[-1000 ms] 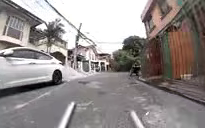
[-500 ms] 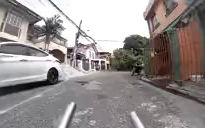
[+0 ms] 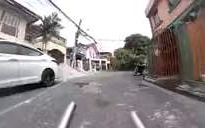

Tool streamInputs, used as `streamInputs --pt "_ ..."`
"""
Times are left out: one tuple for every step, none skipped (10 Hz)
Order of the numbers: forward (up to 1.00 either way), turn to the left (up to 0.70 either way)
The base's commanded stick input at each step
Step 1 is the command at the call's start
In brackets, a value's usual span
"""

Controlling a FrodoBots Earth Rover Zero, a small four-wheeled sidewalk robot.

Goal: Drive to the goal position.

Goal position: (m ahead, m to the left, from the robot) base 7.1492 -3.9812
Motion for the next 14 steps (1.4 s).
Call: streamInputs --pt "0.85 0.00" --pt "0.85 0.00" --pt "0.85 0.00" --pt "0.85 -0.13" --pt "0.85 -0.34" --pt "0.85 -0.34" --pt "0.85 -0.34" --pt "0.85 -0.34" --pt "0.85 -0.24" --pt "0.85 0.00" --pt "0.85 0.00" --pt "0.85 0.00" --pt "0.85 0.00" --pt "0.85 0.00"
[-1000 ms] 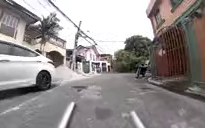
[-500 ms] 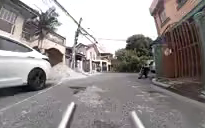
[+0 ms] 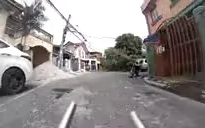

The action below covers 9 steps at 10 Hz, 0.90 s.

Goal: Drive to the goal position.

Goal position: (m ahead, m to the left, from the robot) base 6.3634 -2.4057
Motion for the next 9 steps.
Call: streamInputs --pt "0.85 0.00" --pt "0.85 0.00" --pt "0.85 0.00" --pt "0.85 0.00" --pt "0.85 0.00" --pt "0.85 0.00" --pt "0.85 0.00" --pt "0.85 0.00" --pt "0.85 0.00"
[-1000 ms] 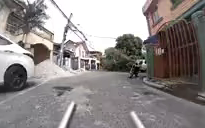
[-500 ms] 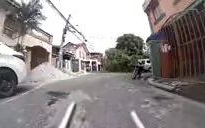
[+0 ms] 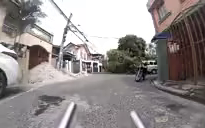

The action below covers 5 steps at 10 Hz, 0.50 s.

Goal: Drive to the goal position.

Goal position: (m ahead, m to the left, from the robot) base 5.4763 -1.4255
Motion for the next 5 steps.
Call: streamInputs --pt "0.85 0.00" --pt "0.85 0.00" --pt "0.85 -0.22" --pt "0.85 -0.34" --pt "0.85 -0.34"
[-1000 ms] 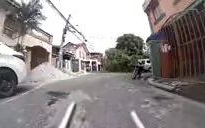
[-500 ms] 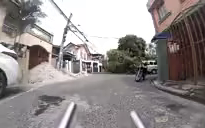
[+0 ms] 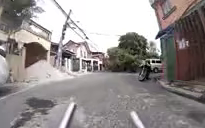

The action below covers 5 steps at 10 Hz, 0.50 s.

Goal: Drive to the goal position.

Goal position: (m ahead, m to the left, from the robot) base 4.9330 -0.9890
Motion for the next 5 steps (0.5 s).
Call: streamInputs --pt "0.85 -0.17" --pt "0.85 0.00" --pt "0.85 0.00" --pt "0.85 0.00" --pt "0.85 0.00"
